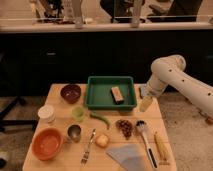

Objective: Place eraser in table surface

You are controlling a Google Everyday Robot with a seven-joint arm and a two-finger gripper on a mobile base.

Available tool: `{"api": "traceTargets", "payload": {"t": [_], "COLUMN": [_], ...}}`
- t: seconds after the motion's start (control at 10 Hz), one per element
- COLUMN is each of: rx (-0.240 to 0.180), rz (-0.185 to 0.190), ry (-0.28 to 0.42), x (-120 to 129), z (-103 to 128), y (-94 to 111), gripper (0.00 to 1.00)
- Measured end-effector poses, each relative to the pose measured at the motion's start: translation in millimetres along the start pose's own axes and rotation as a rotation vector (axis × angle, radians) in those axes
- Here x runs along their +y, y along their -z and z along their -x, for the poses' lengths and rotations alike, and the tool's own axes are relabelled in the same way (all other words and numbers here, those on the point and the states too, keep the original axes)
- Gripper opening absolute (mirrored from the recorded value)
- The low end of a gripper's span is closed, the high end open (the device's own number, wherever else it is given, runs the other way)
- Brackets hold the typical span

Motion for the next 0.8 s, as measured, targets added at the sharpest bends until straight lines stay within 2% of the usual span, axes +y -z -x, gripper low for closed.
{"api": "traceTargets", "payload": {"t": [0.2,0.6,0.8], "rx": [-0.02,-0.042,-0.07], "rz": [-0.012,-0.043,-0.052], "ry": [-0.049,-0.102,-0.146], "x": [3.1,12.8,17.5], "z": [8.8,32.3,45.0], "y": [-11.3,-14.4,-17.2], "gripper": [0.8,0.8,0.8]}}
